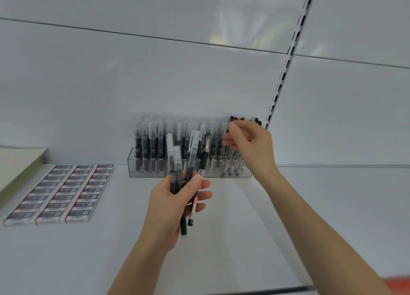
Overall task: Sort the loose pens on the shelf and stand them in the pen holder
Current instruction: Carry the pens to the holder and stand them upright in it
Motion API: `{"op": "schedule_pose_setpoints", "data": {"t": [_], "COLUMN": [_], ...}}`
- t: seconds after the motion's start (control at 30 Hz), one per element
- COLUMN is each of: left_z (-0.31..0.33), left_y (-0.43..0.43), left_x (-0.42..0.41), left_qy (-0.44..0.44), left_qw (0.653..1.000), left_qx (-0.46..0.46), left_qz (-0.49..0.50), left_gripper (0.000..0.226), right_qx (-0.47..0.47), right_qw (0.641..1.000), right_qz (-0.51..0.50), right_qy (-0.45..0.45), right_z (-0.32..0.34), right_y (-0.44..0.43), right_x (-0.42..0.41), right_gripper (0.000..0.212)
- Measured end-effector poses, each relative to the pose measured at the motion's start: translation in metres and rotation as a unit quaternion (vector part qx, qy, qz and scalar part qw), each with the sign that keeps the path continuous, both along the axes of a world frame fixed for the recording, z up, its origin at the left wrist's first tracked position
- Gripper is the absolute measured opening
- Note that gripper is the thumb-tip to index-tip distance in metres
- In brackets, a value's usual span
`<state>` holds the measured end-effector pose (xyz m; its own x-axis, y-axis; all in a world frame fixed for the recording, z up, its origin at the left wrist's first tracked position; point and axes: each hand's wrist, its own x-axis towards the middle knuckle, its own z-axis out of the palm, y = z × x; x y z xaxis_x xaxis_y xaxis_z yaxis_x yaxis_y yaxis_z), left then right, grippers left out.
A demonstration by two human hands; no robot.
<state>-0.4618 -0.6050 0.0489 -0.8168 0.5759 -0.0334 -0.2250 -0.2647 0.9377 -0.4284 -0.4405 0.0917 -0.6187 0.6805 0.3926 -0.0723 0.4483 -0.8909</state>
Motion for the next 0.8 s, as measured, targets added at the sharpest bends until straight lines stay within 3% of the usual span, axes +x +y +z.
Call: {"op": "schedule_pose_setpoints", "data": {"t": [0.07, 0.17, 0.3, 0.43, 0.5, 0.8], "left_z": [0.001, 0.002, 0.001, 0.000, -0.001, -0.004], "left_y": [0.003, 0.009, 0.013, 0.016, 0.018, 0.019], "left_x": [0.003, 0.007, 0.007, 0.007, 0.009, 0.005], "left_qy": [0.002, 0.010, 0.008, 0.016, 0.015, 0.016], "left_qw": [1.000, 0.999, 0.999, 0.999, 0.999, 1.000], "left_qx": [0.001, -0.004, 0.000, -0.013, -0.018, -0.022], "left_qz": [-0.013, -0.039, -0.050, -0.042, -0.033, -0.010], "left_gripper": [0.009, 0.010, 0.013, 0.010, 0.006, 0.003], "right_qx": [-0.060, -0.070, -0.096, -0.008, 0.021, 0.108], "right_qw": [0.994, 0.986, 0.994, 0.987, 0.980, 0.986], "right_qz": [0.088, 0.142, 0.043, -0.134, -0.175, -0.125], "right_qy": [-0.011, -0.049, 0.035, 0.088, 0.091, -0.037], "right_z": [0.003, 0.004, 0.018, 0.021, 0.019, -0.001], "right_y": [-0.014, -0.019, 0.013, 0.057, 0.070, 0.074], "right_x": [0.009, 0.017, 0.034, 0.044, 0.043, 0.016], "right_gripper": [0.019, 0.013, 0.012, 0.018, 0.019, 0.022]}}
